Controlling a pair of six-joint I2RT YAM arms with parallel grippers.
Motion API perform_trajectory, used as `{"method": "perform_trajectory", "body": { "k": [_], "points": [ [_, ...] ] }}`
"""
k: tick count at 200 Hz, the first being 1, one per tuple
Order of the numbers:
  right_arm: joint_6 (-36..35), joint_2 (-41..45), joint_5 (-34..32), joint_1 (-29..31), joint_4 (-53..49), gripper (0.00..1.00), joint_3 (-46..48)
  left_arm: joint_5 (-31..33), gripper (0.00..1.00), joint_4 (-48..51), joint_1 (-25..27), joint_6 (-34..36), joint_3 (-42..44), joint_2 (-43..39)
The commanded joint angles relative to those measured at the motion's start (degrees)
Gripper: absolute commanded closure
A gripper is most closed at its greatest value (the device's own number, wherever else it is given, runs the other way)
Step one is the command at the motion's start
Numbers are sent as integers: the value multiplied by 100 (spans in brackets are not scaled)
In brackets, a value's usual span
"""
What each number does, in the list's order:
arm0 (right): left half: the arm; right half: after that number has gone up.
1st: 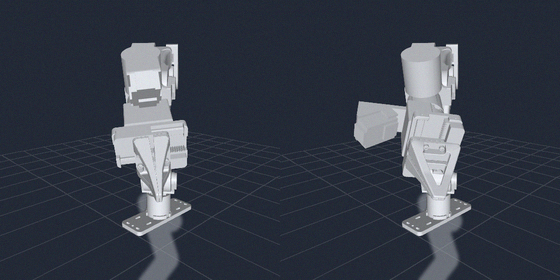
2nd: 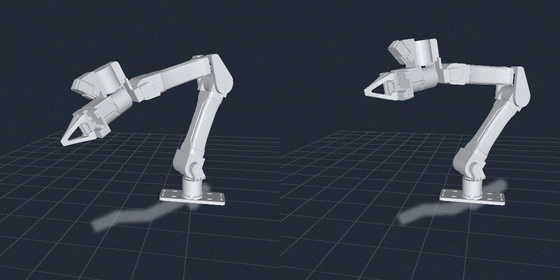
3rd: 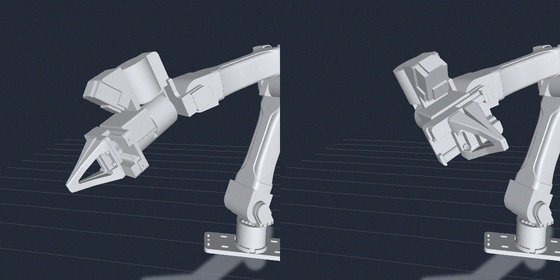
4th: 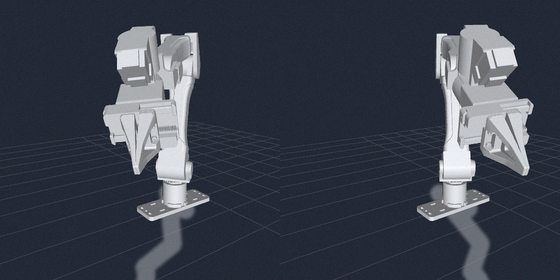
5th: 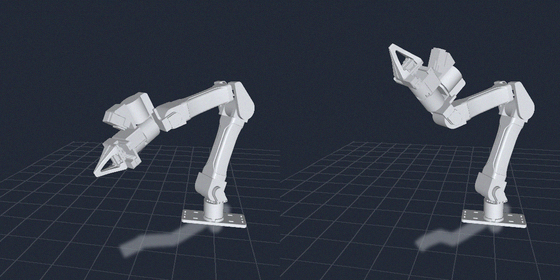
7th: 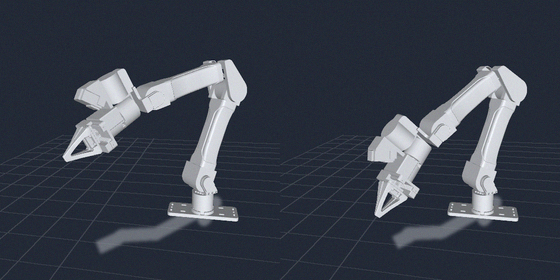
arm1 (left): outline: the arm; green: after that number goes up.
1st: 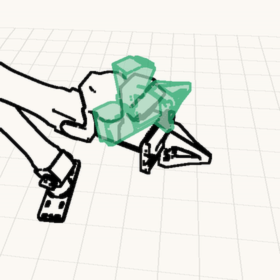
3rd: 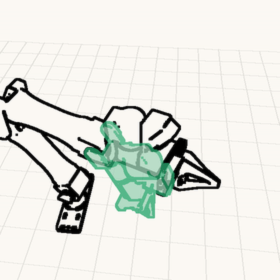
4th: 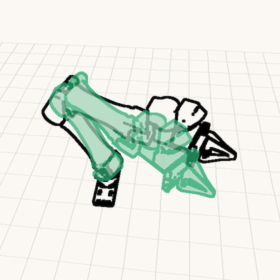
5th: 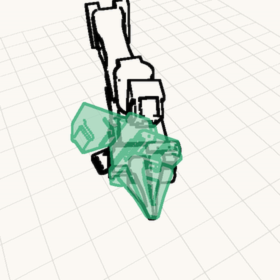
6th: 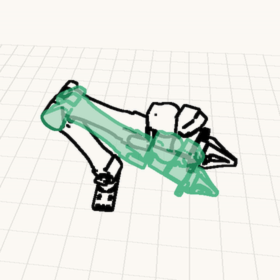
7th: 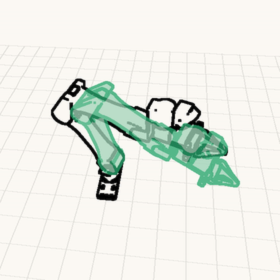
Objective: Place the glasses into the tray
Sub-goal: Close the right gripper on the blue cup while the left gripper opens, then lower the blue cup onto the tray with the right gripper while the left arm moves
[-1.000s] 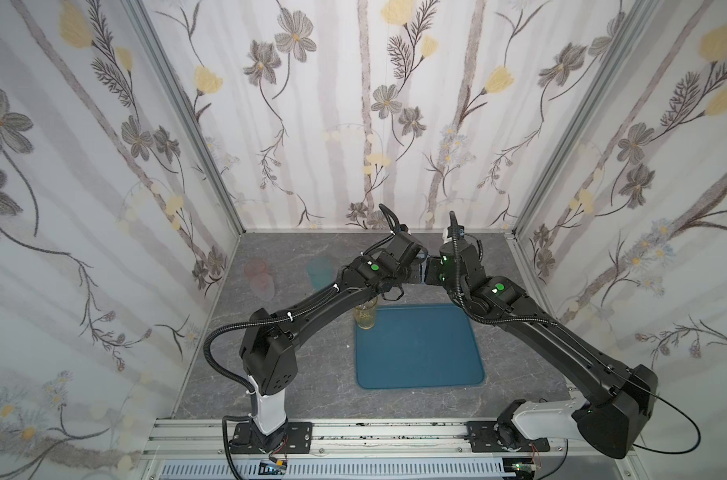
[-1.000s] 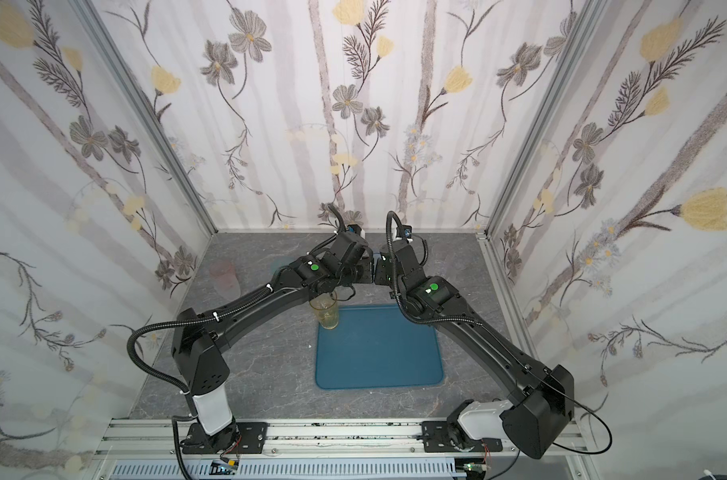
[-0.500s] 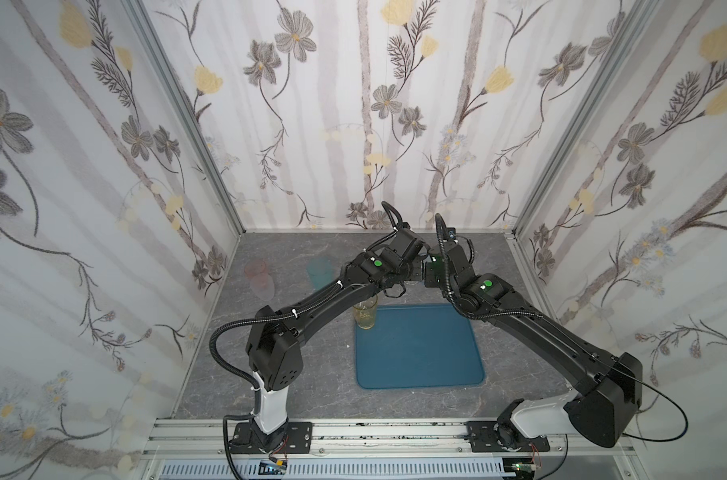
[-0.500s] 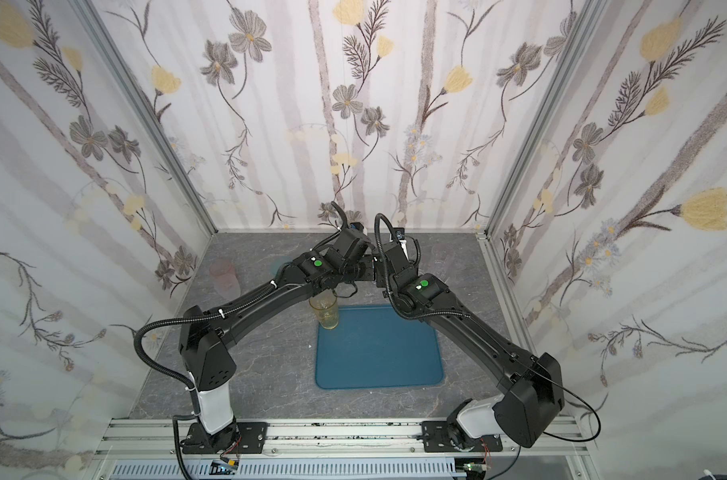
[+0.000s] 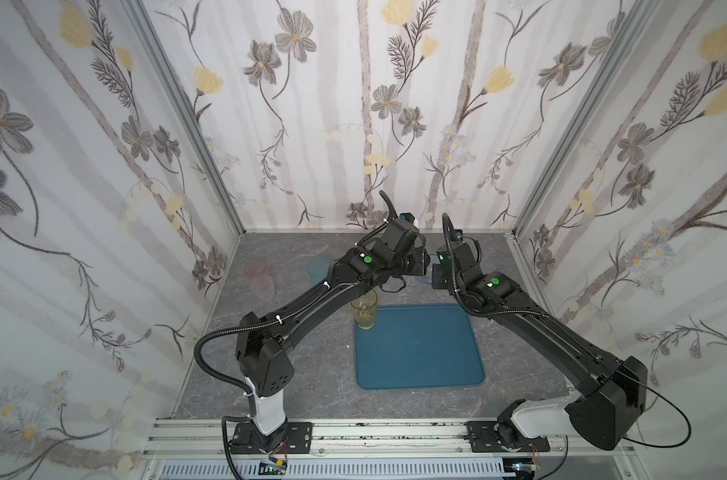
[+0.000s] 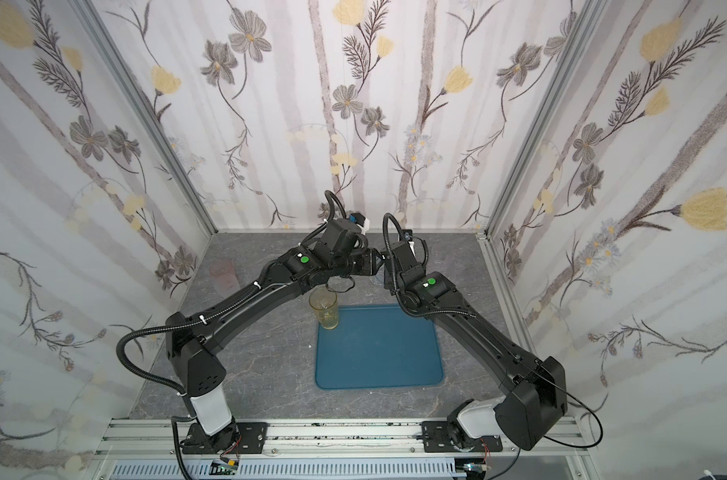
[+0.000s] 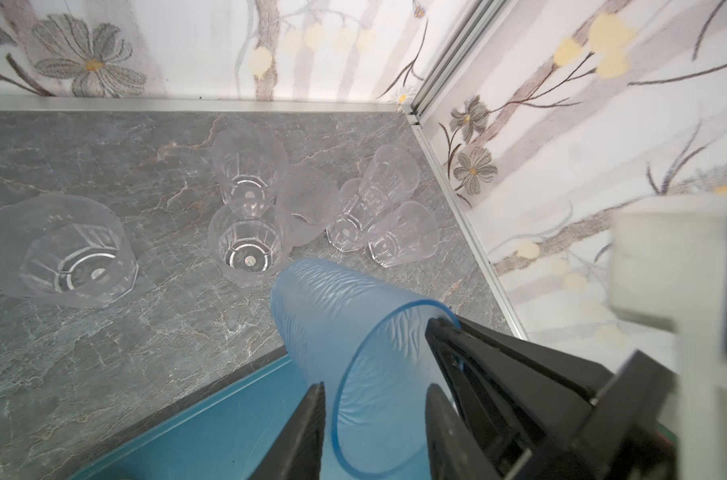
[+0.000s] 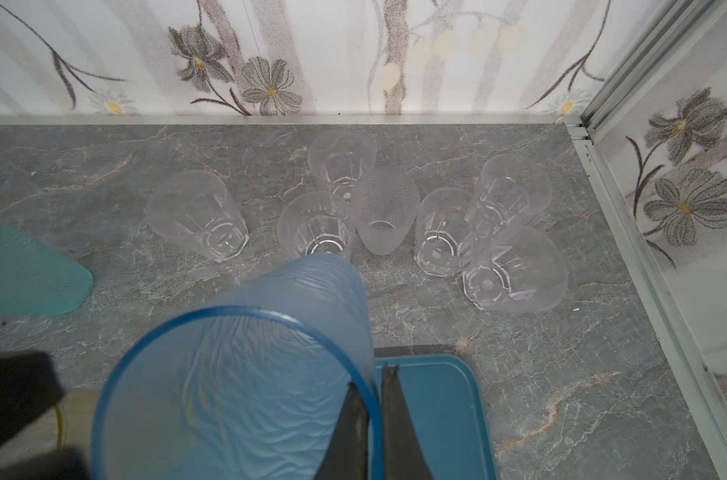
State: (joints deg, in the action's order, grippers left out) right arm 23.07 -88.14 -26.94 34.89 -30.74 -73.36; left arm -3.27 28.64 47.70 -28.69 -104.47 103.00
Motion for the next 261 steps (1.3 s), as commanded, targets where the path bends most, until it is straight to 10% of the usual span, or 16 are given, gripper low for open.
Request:
{"method": "perform_trajectory", "body": {
  "k": [1, 67, 160, 261],
  "points": [
    [-52, 16, 490, -83, -148, 100, -67, 105, 54, -201, -88, 231, 230, -292],
    [-262, 50, 1953, -88, -2176, 100, -131, 2289, 49, -1155, -242, 1225, 2730, -1870],
    [618, -1179, 1925, 1526, -2268, 100, -645, 2393, 20, -2724, -1114, 1134, 5286, -3756],
    [895, -2533, 1805, 2057, -2281, 100, -1848, 1683, 18, -2733, -1615, 865, 5622, -3938]
  ]
}}
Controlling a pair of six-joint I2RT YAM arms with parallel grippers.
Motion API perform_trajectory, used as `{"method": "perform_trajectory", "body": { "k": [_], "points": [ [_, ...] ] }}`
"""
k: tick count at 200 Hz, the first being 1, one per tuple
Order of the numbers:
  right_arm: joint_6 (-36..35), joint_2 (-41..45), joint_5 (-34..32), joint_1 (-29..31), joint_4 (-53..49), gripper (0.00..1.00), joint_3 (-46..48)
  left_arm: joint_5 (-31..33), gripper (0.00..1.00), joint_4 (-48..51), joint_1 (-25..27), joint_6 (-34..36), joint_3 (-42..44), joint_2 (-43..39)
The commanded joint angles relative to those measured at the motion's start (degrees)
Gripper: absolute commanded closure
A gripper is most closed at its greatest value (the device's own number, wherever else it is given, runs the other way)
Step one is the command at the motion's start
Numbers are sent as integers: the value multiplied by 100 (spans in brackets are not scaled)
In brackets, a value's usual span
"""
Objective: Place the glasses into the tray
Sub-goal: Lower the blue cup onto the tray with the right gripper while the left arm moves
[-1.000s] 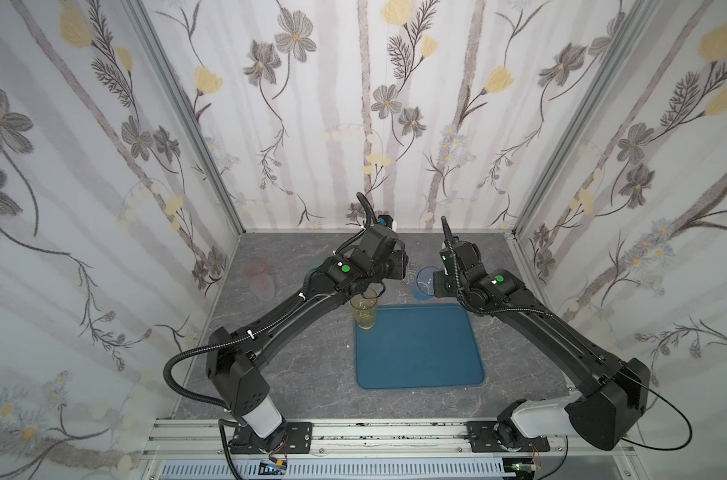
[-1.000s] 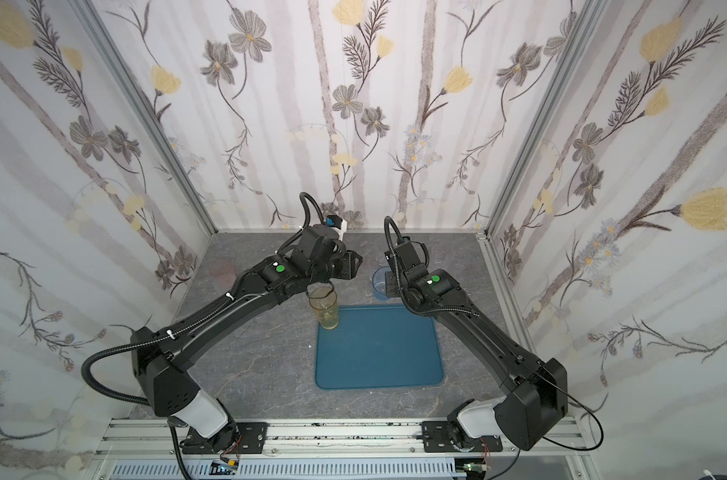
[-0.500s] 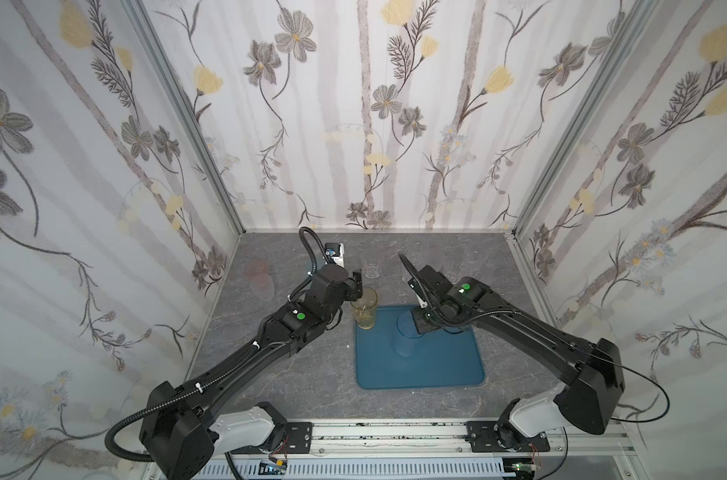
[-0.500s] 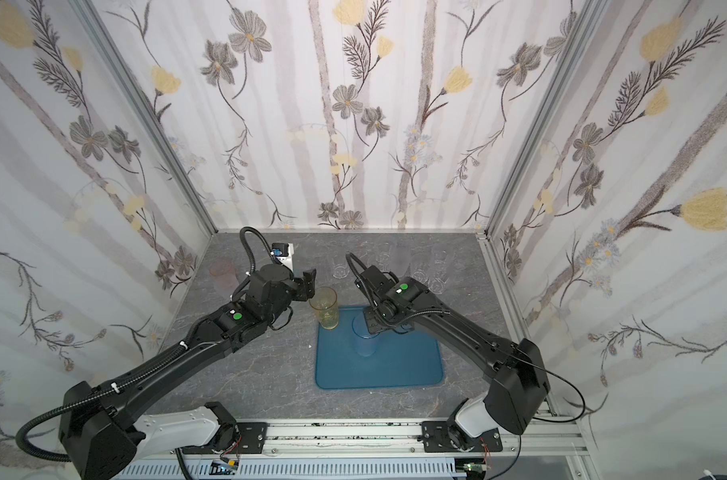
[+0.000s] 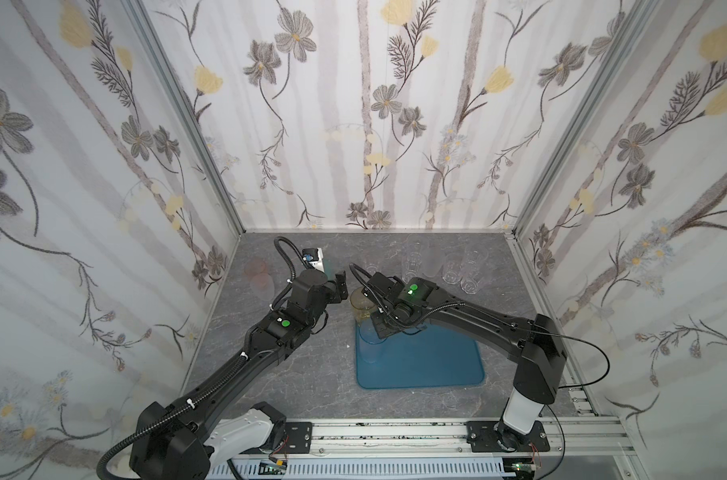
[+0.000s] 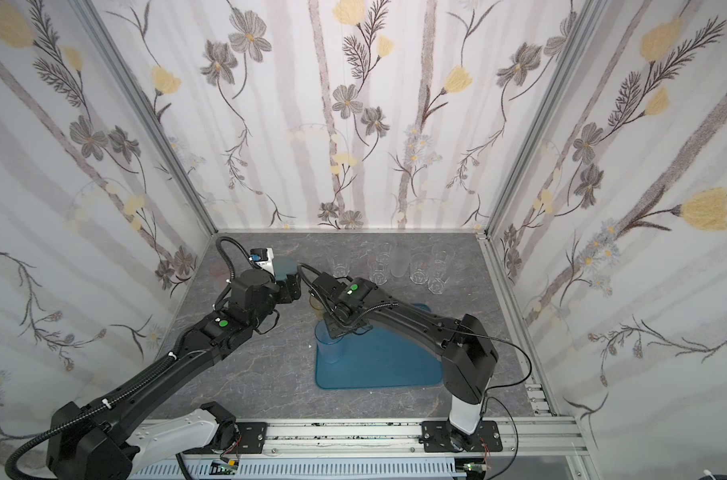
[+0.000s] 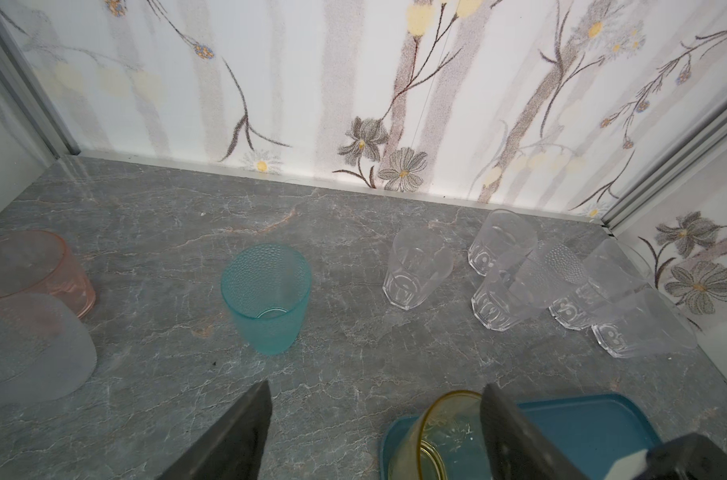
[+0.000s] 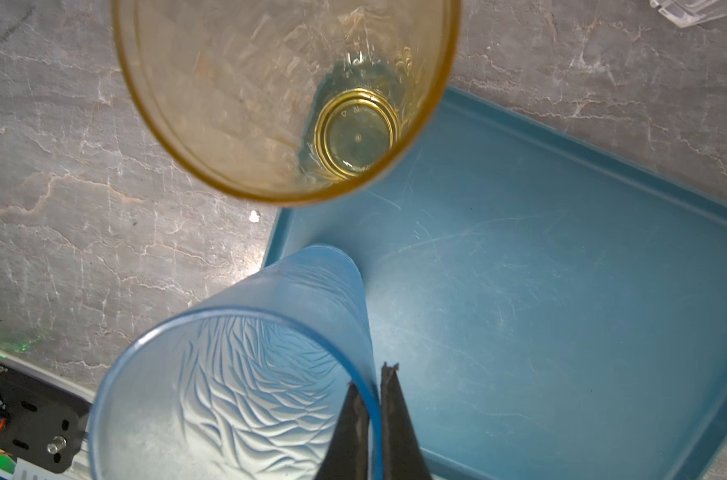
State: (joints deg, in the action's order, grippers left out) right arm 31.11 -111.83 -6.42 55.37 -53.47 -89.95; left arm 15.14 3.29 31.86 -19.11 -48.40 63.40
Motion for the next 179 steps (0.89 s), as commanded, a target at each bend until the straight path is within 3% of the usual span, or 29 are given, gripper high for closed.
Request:
{"method": "perform_trajectory", "body": {
  "k": [1, 156, 179],
  "points": [
    [89, -168, -255, 9, -15, 100, -198, -155, 18, -202, -30, -93, 15, 23],
    [133, -463, -87, 167, -127, 100, -550, -347, 18, -215, -127, -122, 24, 164],
    [145, -447, -97, 167, -124, 96, -556, -345, 18, -207, -136, -119, 26, 147]
  ]
}}
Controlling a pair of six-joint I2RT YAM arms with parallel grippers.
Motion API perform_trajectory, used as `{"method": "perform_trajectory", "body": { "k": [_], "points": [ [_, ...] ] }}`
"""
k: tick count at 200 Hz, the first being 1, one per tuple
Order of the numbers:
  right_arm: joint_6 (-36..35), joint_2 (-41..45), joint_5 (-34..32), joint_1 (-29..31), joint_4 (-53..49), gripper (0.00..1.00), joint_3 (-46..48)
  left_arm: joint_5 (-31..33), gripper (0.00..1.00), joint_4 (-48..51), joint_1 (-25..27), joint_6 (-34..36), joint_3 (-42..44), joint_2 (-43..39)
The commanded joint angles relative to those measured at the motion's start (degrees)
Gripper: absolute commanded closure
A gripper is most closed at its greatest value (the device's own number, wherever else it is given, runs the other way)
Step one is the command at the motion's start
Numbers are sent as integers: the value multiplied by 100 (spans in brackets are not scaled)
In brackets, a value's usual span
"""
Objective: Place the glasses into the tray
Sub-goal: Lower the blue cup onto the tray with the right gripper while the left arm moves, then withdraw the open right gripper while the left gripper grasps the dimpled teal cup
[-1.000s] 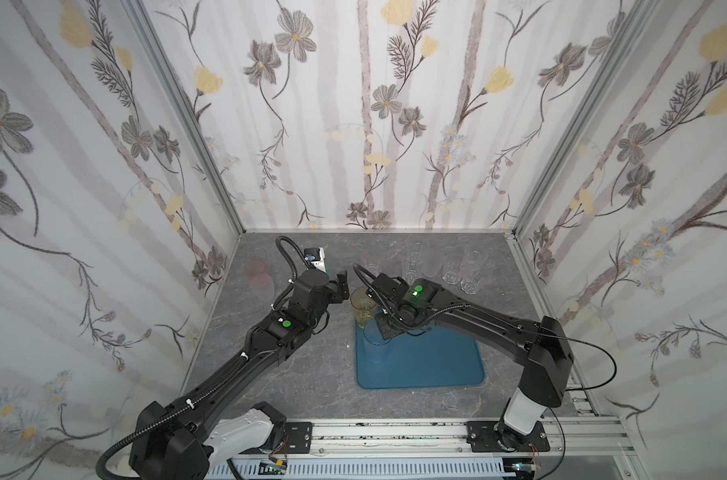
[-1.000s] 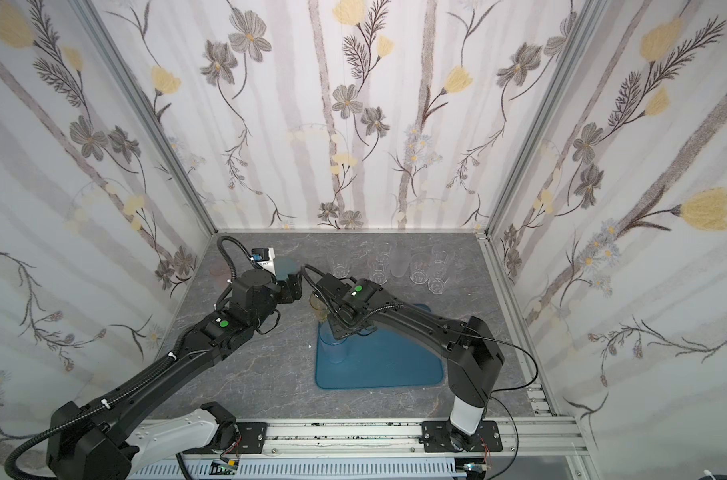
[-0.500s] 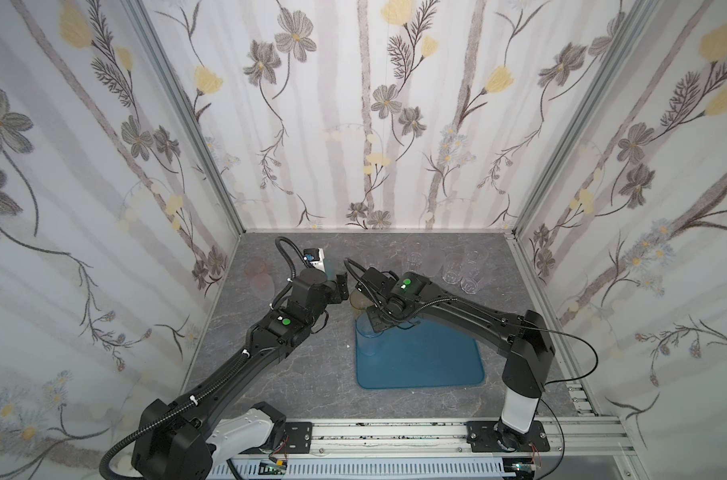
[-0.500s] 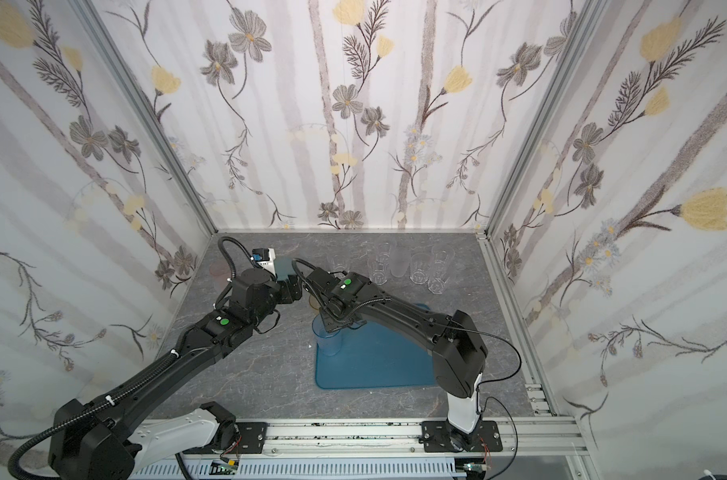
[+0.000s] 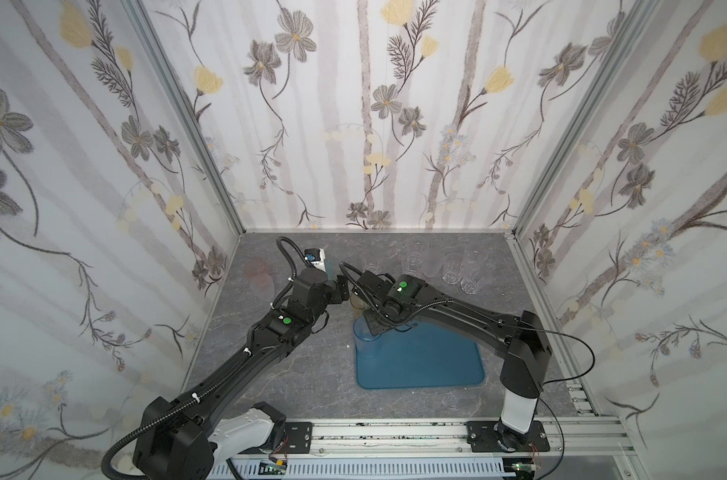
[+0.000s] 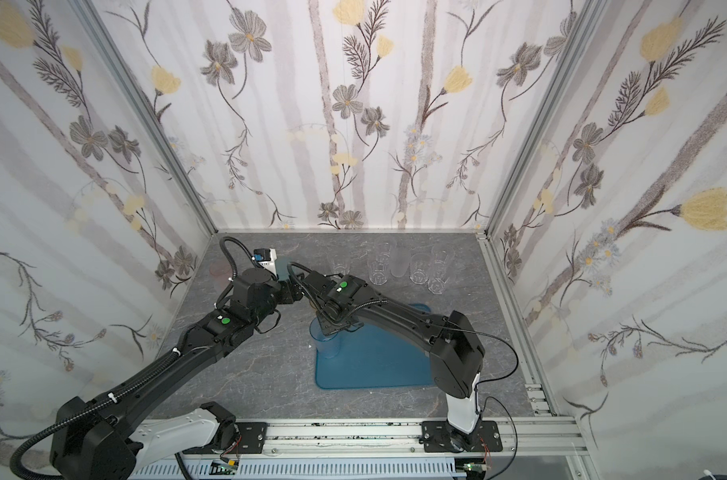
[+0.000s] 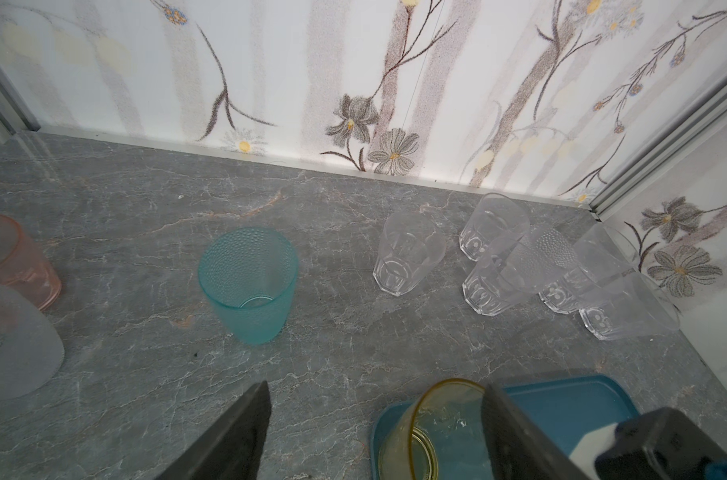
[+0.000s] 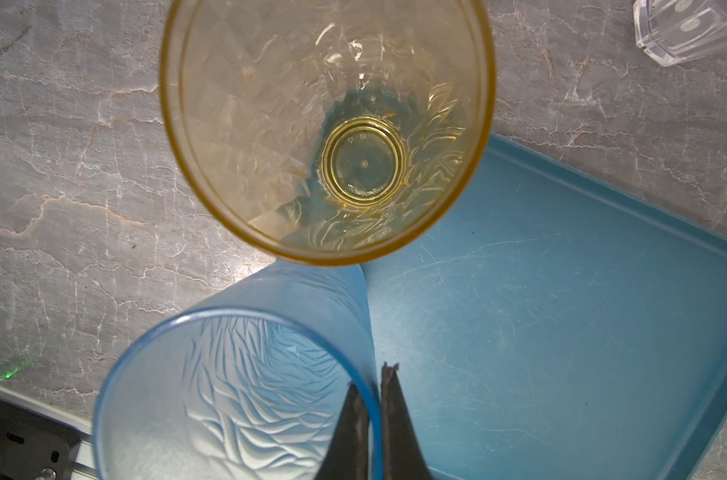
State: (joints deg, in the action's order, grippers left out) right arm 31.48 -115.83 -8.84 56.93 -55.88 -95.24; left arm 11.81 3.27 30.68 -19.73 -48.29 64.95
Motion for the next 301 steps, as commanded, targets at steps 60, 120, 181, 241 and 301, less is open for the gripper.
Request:
{"method": "perform_trajectory", "body": {
  "k": [60, 120, 181, 241, 301],
  "points": [
    [185, 251, 421, -29, 103, 68, -38, -129, 17, -195, -159, -137, -56, -8],
    [210, 1130, 368, -605, 423, 56, 249, -847, 19, -31, -1105, -119, -435, 214],
    [503, 1834, 139, -1166, 1452, 55, 1508, -2472, 35, 121, -2564, -397, -1105, 1773],
    [496, 2023, 85, -1171, 1899, 55, 2303, -1927, 44, 305, -2575, -192, -1702, 2858],
    [492, 2266, 26, -1219, 2160, 54, 2752, -1735, 59, 689, -2456, 27, -2072, 3547]
  ]
}}
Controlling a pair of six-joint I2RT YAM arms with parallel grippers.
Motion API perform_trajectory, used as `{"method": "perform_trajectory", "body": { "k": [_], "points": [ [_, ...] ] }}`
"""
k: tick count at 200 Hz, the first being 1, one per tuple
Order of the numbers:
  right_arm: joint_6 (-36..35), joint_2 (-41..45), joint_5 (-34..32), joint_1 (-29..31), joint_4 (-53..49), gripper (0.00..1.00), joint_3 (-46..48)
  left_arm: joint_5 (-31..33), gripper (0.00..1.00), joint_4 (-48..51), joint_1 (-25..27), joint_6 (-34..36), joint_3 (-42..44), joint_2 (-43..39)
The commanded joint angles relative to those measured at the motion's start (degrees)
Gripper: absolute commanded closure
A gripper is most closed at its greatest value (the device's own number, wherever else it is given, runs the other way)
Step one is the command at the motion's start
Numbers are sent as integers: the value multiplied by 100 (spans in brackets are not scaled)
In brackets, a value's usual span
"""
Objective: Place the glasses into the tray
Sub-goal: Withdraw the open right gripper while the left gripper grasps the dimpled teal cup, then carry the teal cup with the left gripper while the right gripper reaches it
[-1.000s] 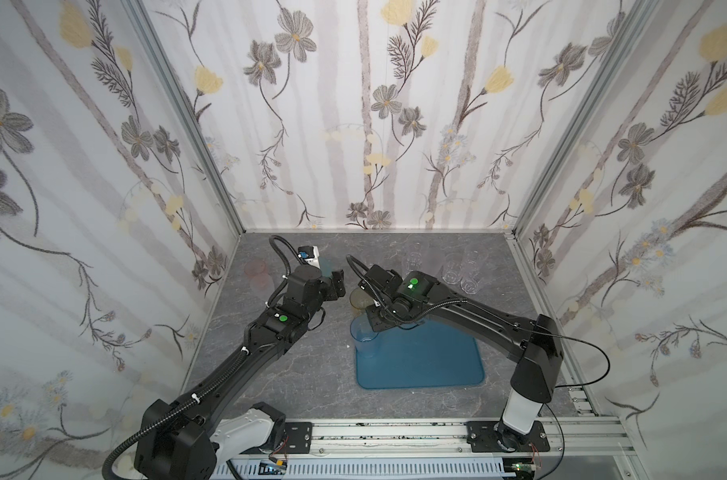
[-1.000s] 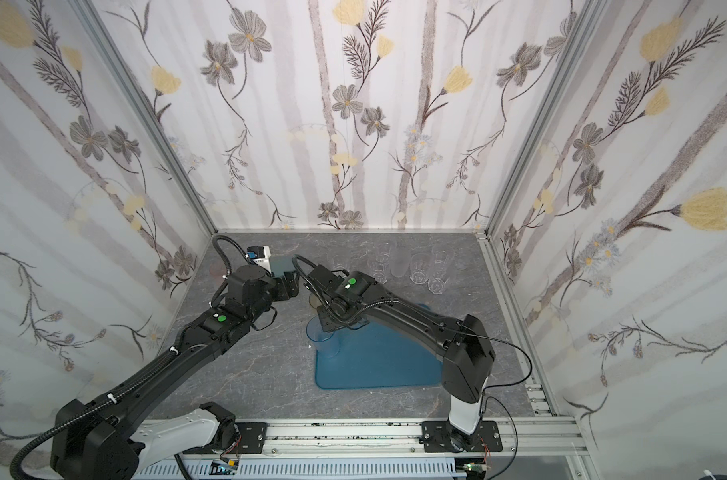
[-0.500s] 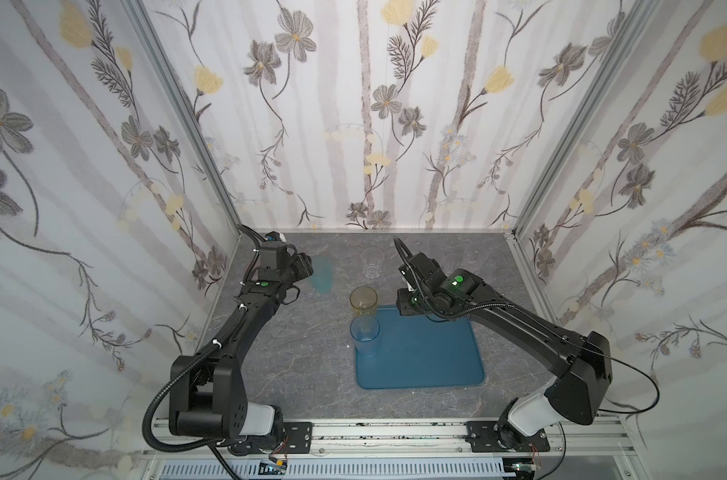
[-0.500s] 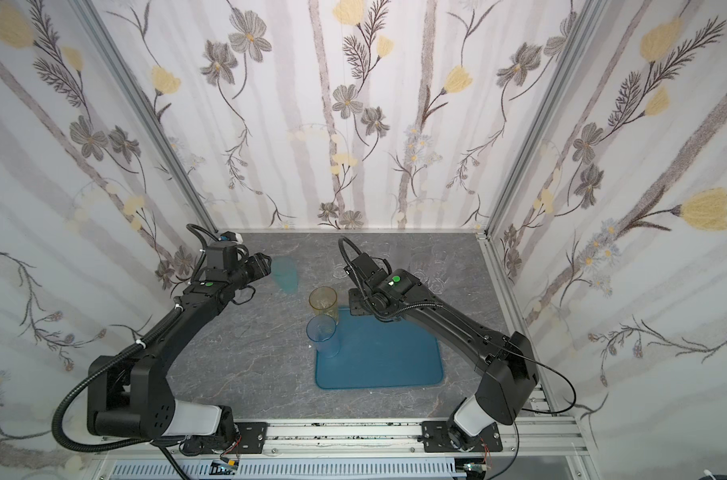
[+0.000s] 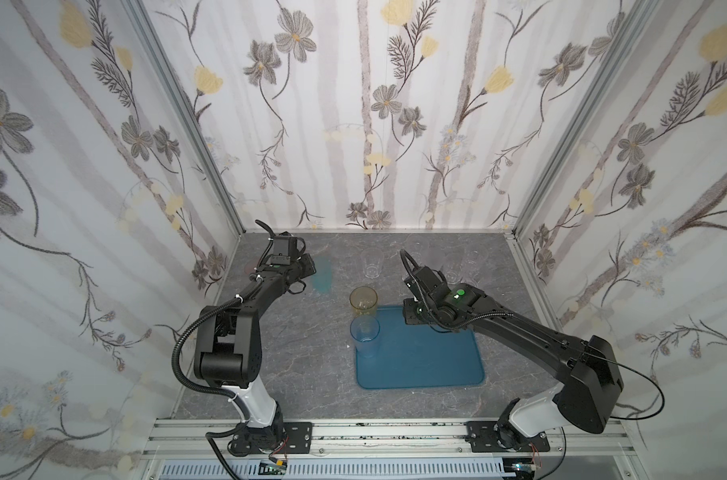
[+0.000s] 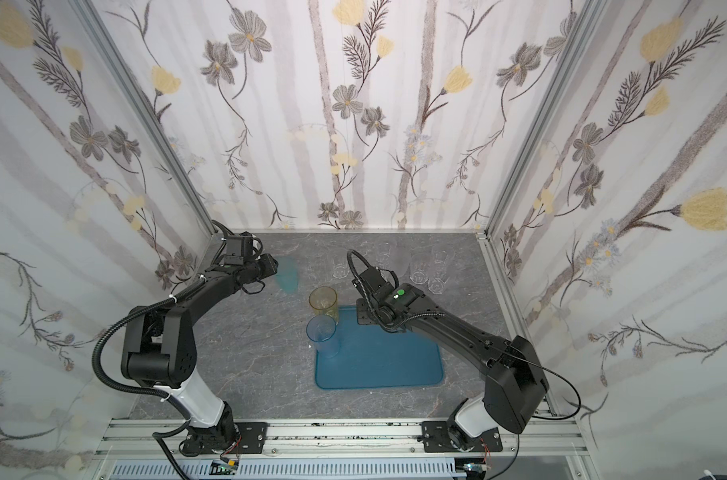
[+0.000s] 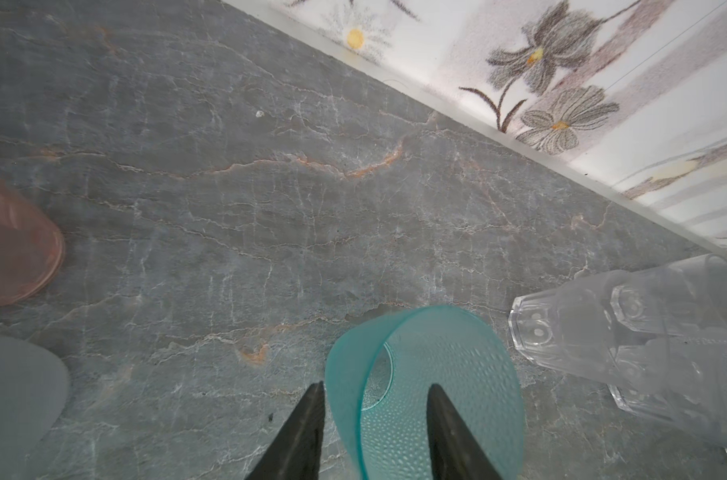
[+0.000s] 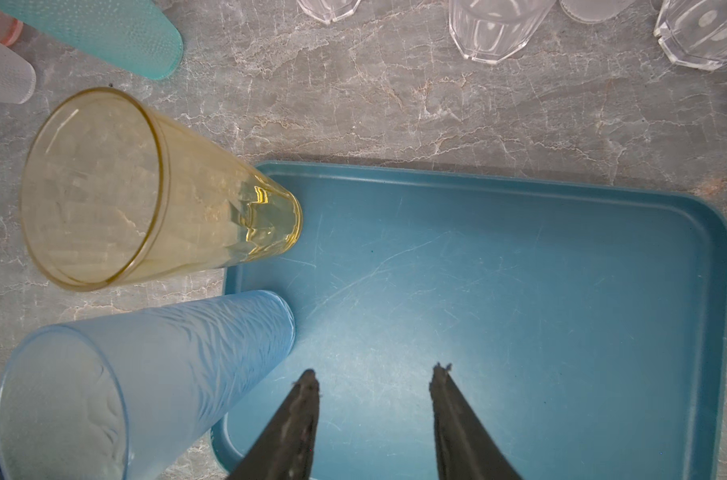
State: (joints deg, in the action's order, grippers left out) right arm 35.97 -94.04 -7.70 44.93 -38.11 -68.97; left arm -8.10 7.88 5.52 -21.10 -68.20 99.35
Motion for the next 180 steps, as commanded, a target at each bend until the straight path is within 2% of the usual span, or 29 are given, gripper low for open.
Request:
{"method": "perform_trajectory", "body": {
  "k": [1, 47, 79, 110, 133, 152, 180],
  "points": [
    [43, 92, -85, -19, 392, 54, 132, 260, 59, 234, 61, 171, -80, 117],
    [47, 17, 42, -17, 523, 54, 173, 570, 71, 436, 156, 308, -136, 353],
    [39, 61, 15, -19, 507, 55, 203, 667, 89, 590, 186, 359, -149, 269],
    [56, 96, -12, -18, 519, 55, 239, 662, 100, 695, 186, 351, -183, -66],
    [62, 224, -135, -19, 529, 55, 144, 707, 100, 766, 253, 214, -226, -540],
    [14, 609, -417, -19, 524, 56, -26, 1093, 100, 900, 661, -57, -353, -993],
    [-124, 764, -685, -19, 680, 56, -425, 1666, 100, 961, 1993, -368, -860, -1130]
  ]
}}
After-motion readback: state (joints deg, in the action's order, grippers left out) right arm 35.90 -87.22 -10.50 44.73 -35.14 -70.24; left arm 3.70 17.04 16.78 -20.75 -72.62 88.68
